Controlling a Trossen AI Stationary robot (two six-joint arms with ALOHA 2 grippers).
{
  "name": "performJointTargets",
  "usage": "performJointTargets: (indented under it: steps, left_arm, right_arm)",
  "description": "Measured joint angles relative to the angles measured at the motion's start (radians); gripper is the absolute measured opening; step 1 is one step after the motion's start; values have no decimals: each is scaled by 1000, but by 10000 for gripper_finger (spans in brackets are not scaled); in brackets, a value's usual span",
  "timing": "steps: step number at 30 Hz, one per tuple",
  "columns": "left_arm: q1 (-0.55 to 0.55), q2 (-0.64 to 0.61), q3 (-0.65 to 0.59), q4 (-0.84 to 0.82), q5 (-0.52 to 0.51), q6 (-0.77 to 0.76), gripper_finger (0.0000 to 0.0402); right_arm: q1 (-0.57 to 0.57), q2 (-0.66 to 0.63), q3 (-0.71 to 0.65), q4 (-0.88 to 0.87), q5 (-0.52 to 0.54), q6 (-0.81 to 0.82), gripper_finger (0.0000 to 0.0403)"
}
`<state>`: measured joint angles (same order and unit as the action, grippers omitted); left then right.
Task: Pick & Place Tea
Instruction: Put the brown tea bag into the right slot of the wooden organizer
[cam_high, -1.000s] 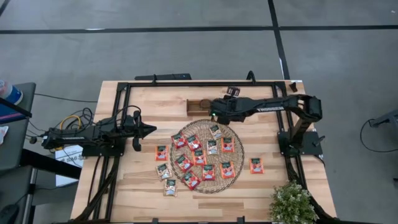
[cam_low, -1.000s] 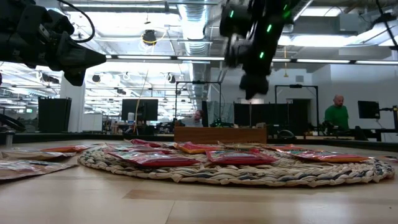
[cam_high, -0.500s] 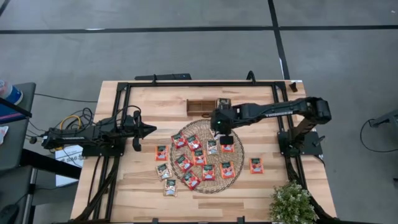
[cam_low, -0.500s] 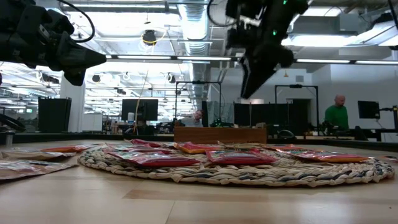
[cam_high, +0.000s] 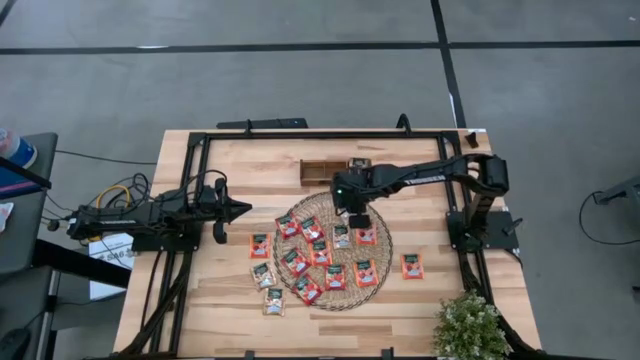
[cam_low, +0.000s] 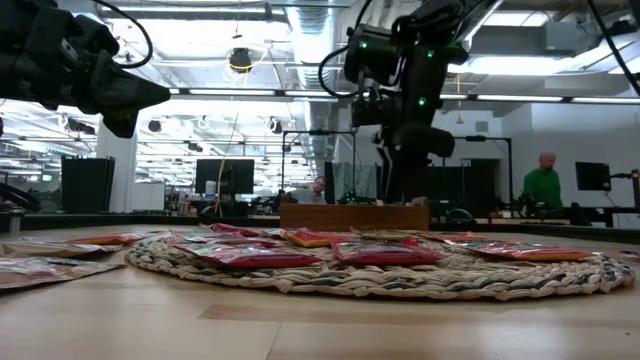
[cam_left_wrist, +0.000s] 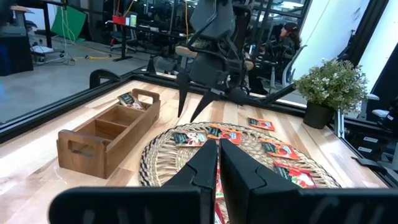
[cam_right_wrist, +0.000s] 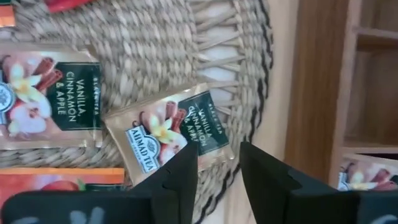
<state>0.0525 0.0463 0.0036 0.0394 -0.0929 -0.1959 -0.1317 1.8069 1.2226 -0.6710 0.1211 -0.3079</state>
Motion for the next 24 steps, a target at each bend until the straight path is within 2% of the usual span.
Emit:
performJointTargets:
  steps: [7,12,16,24]
  left_arm:
    - [0,0,0,0,0,0,8]
    - [0,0,0,-1,0,0,8]
    - [0,0,0,-2,0,0,8]
    - [0,0,0,-3,2,0,8]
  right_arm:
    - [-1,0,1,29,0,-7,188]
    - [-1,48,-1,48,1,-7,227]
    - [-1,85,2,52,9,-7,235]
    - [-2,119,7,56,10,-7,222]
